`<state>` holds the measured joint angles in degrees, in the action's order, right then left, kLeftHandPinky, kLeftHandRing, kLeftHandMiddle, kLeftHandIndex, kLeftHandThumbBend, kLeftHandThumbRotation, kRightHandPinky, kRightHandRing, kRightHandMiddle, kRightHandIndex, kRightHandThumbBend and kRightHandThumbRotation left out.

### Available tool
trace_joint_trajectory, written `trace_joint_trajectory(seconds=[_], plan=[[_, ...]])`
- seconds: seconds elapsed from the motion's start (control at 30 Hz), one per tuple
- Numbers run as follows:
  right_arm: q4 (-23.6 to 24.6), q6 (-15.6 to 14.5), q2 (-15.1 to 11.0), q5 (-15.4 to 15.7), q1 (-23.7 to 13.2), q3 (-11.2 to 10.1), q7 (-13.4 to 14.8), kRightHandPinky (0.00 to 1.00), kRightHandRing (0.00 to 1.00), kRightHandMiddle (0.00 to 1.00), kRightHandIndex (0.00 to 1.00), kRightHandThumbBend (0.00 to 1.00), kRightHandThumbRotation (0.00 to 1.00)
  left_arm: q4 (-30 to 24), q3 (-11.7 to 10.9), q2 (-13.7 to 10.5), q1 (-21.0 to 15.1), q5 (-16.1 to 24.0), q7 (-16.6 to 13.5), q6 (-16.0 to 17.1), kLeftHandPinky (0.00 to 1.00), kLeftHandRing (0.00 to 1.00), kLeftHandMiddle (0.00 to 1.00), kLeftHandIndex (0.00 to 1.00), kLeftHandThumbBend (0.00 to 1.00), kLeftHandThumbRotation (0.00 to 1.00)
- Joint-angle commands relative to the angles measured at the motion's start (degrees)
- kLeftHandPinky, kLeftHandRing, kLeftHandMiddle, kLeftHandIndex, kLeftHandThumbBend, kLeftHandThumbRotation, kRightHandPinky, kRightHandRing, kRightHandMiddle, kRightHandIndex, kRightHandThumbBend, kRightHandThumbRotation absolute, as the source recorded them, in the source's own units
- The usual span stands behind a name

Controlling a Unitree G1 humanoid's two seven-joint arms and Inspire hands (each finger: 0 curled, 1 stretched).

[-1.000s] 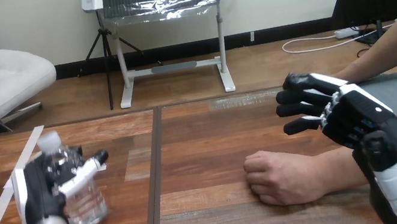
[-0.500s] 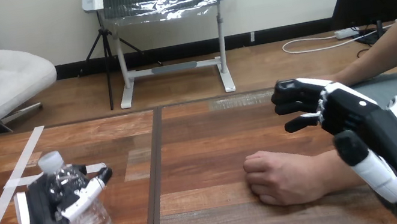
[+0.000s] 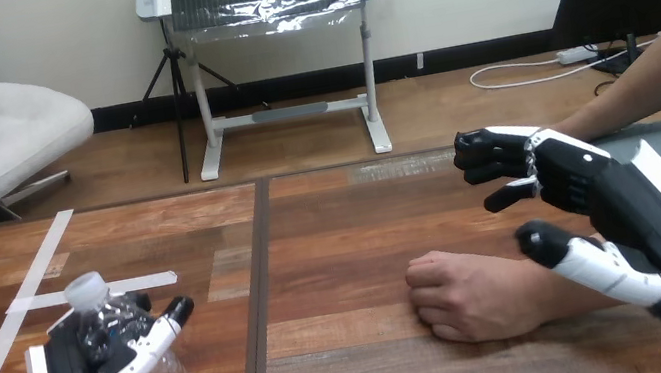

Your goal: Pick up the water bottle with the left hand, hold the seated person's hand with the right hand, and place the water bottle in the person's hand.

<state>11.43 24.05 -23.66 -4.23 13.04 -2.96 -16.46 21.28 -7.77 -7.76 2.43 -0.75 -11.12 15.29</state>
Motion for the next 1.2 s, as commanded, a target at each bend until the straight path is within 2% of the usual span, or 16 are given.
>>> trace_joint_trajectory(seconds=[0.0,0.2,0.37,0.57,0.87,1.17], plan=[[-10.18,0.89,-7.41,2.95,-17.07,-3.36,-3.04,0.65,0.76,0.79,0.8,0.84,0.74,-28.3,1.33,0.38,-1.28,-1.44,2.5,5.75,0.22,0.28,0.33,0.38,0.58,0.0],[-12.86,0.23,-9.86,4.7,-19.19,-2.99,-3.6,0.65,0.76,0.79,0.8,0.84,0.71,-28.57,1.06,0.52,-1.07,-1.68,3.18,5.67,0.22,0.28,0.33,0.38,0.58,0.0],[-13.34,-2.27,-11.69,6.29,-20.54,-2.83,-3.86,0.64,0.76,0.8,0.81,0.85,0.68,-28.83,0.85,0.66,-0.95,-2.45,4.0,5.85,0.21,0.27,0.32,0.38,0.57,0.0],[-15.54,-2.54,-13.35,7.09,-22.7,-2.53,-5.07,0.63,0.76,0.81,0.81,0.86,0.63,-29.27,0.56,0.9,-1.11,-2.09,3.98,5.33,0.21,0.27,0.32,0.38,0.57,0.0],[-18.35,-3.49,-16.19,9.04,-25.65,-1.92,-7.21,0.63,0.78,0.83,0.84,0.85,0.58,-29.25,0.11,0.64,-2.59,-3.23,5.42,5.93,0.21,0.27,0.32,0.37,0.57,0.0],[-20.89,-4.17,-18.79,12.01,-28.54,-0.8,-9.07,0.64,0.81,0.86,0.86,0.85,0.57,-29.73,-0.32,0.12,-5.11,-3.26,6.52,6.5,0.21,0.27,0.32,0.37,0.57,0.0]])
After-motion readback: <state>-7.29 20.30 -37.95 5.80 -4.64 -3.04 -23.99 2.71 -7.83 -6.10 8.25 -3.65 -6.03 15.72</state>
